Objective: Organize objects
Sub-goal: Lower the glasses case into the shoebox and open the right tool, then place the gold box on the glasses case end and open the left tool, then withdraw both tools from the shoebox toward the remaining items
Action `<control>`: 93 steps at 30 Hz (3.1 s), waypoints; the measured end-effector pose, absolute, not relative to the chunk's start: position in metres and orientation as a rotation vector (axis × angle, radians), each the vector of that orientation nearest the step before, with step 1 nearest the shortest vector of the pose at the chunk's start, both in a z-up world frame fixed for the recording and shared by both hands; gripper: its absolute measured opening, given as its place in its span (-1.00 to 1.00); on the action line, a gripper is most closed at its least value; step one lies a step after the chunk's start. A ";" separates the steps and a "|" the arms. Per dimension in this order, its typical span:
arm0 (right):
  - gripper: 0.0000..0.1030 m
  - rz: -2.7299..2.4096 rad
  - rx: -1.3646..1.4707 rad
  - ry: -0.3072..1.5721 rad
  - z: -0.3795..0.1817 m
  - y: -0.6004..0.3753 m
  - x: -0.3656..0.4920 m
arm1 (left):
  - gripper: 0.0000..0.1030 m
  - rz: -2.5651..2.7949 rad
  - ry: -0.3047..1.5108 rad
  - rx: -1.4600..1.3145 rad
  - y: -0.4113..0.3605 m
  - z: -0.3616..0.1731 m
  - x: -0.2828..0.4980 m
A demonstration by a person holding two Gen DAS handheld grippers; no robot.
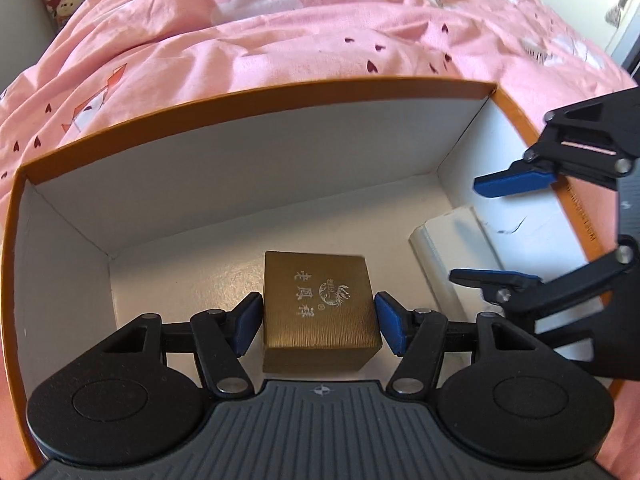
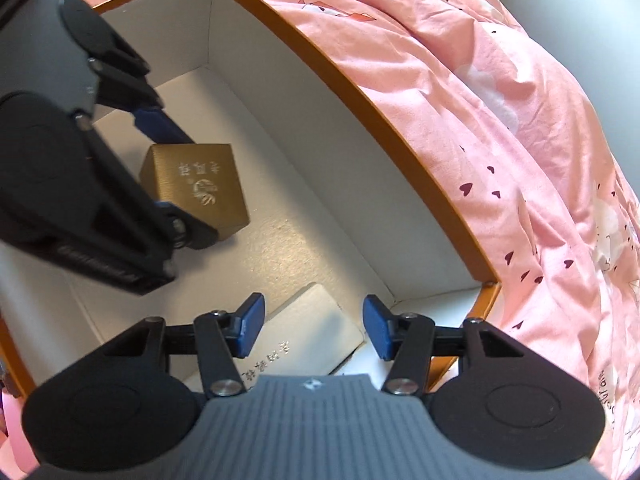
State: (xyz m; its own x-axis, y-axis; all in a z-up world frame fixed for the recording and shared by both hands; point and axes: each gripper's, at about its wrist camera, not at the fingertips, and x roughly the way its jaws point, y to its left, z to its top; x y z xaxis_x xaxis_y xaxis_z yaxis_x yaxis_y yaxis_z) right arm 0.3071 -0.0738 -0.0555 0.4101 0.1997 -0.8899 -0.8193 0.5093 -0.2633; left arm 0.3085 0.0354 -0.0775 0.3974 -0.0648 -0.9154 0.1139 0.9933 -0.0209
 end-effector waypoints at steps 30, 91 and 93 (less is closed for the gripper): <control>0.00 0.603 -0.475 0.776 -0.015 -0.139 0.280 | 0.29 -0.103 1.160 0.062 0.025 -0.053 0.329; 0.01 0.480 -0.396 0.826 -0.011 -0.146 0.285 | -0.25 -0.257 0.951 0.000 -0.007 0.000 0.304; 0.01 0.476 -0.370 0.821 -0.006 -0.146 0.279 | -0.25 -0.252 0.918 0.002 -0.003 0.008 0.286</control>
